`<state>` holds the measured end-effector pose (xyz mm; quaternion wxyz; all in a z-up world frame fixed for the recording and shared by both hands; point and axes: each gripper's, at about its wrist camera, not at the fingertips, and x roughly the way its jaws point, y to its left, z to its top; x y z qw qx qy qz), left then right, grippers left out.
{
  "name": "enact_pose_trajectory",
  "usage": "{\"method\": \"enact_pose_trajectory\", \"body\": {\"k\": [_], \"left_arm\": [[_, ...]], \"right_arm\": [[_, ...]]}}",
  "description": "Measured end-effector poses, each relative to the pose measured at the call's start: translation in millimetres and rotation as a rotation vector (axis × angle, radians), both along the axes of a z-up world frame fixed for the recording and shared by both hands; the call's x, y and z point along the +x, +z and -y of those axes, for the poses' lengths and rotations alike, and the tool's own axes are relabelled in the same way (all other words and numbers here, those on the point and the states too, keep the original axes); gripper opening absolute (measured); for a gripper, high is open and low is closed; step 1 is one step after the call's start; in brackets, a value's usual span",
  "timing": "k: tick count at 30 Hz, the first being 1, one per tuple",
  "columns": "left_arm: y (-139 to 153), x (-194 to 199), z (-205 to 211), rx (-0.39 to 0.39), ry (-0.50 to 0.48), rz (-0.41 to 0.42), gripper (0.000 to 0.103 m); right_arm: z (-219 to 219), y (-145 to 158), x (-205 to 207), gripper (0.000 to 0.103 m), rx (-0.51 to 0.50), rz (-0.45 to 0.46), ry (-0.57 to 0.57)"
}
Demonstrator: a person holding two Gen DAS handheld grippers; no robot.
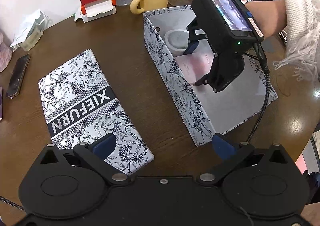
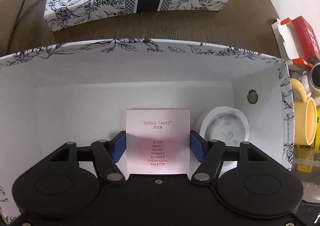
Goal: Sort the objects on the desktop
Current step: 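Lower the pink box into the floral box and open the right gripper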
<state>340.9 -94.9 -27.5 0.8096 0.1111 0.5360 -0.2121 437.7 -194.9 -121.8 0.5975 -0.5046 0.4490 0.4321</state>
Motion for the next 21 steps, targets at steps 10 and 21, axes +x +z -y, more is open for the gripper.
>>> {"method": "enact_pose_trajectory", "body": {"k": [10, 21], "left_arm": [[-4, -4, 0, -0.001, -0.002, -0.007, 0.103], [0, -13, 0, -0.002, -0.002, -0.006, 0.103]], "right_arm": [[-4, -2, 5, 0.069, -0.002, -0.010, 0.025], [-1, 13, -3, 0.088, 0.053, 0.026, -0.012]]}}
